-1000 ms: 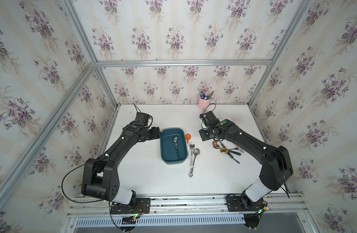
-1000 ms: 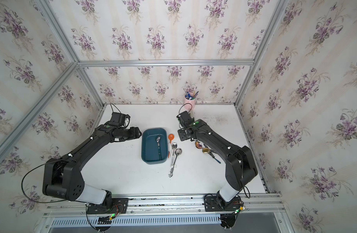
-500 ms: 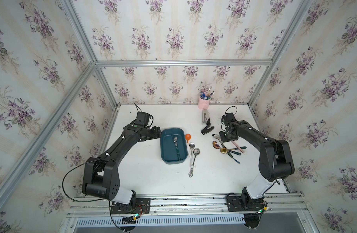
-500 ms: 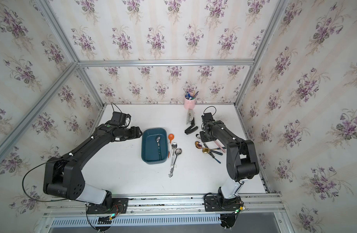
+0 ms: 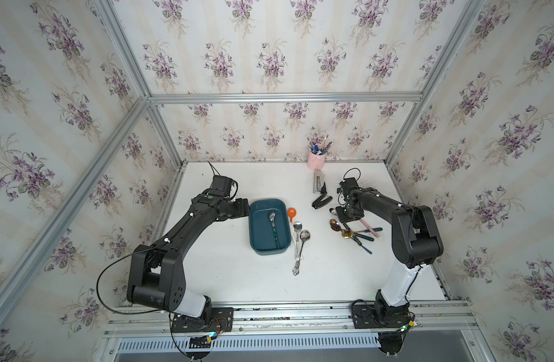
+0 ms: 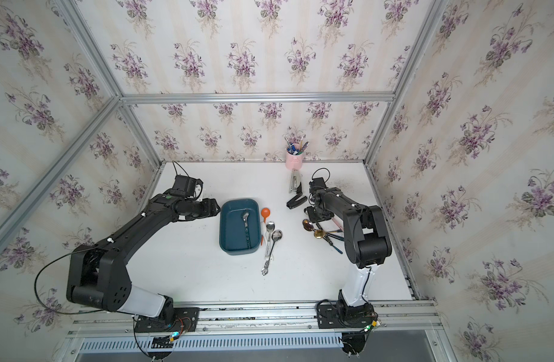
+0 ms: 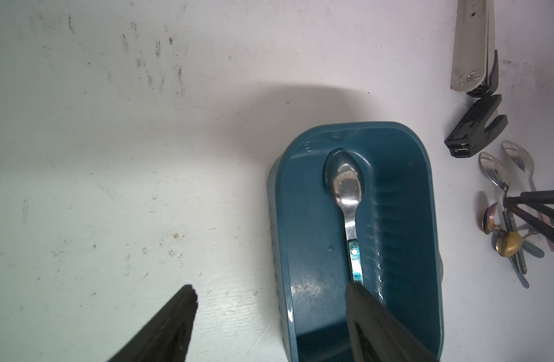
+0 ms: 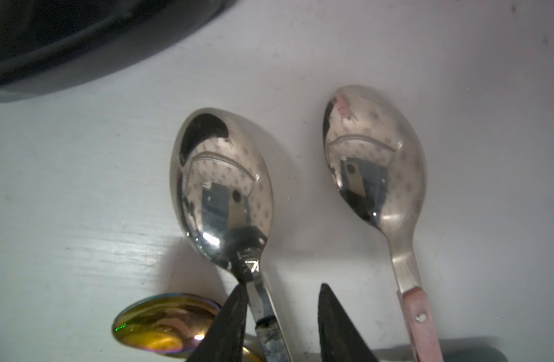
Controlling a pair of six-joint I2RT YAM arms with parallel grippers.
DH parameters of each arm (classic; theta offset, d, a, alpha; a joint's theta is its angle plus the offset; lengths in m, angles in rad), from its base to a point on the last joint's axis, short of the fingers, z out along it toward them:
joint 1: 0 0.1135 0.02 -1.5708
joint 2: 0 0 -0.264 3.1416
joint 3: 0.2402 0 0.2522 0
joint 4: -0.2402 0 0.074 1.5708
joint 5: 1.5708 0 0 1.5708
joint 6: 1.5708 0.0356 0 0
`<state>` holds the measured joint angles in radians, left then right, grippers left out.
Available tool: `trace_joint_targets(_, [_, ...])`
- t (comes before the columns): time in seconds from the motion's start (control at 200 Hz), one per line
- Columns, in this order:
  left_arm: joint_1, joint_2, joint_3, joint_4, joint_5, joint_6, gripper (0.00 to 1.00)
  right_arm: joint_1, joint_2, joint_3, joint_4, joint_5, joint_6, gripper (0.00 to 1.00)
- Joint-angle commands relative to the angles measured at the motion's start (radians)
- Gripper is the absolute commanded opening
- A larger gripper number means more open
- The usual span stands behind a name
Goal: Put the spoon into the storage box
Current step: Pick up the spoon from the center of the board.
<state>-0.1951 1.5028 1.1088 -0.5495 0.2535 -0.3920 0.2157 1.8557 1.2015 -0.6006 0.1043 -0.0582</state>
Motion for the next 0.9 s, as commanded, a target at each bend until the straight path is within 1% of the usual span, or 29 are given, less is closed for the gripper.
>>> trace_joint_targets(0.0, [0.000,0.009,0.009,0.019,-0.005,0.003,0.78,0.001,0.005,-0.013,0.008,0.007,0.008,0.39])
trace_joint_targets(0.31, [0.000,0.028,0.025,0.019,-0.002,0.005,0.78,0.000,0.007,-0.043,0.015,-0.009,0.020,0.37])
trace_joint_targets(0.465, [0.000,0.028,0.031,0.013,-0.004,0.007,0.78,0.001,0.014,-0.057,0.009,-0.006,0.038,0.34])
trace_joint_targets(0.485, [0.000,0.028,0.032,0.012,-0.004,0.007,0.78,0.000,0.014,-0.056,0.006,-0.010,0.041,0.32])
trace_joint_targets(0.515, [0.000,0.028,0.032,0.012,-0.005,0.007,0.78,0.000,0.013,-0.058,0.004,-0.013,0.045,0.31])
trace_joint_targets(0.659, [0.000,0.030,0.035,0.008,-0.008,0.011,0.78,0.000,-0.001,-0.075,0.008,-0.005,0.053,0.31])
trace_joint_targets(0.749, [0.001,0.036,0.042,0.006,-0.005,0.010,0.78,0.000,-0.007,-0.083,0.013,-0.002,0.053,0.24])
trace_joint_targets(0.834, [0.000,0.040,0.046,0.006,-0.001,0.008,0.78,0.001,-0.011,-0.090,0.023,-0.001,0.057,0.23])
trace_joint_targets(0.859, [0.000,0.040,0.046,0.006,0.000,0.007,0.78,0.002,-0.013,-0.093,0.028,-0.001,0.056,0.20])
trace_joint_targets(0.894, [0.001,0.040,0.045,0.006,0.000,0.007,0.78,0.001,-0.013,-0.095,0.028,0.001,0.057,0.19])
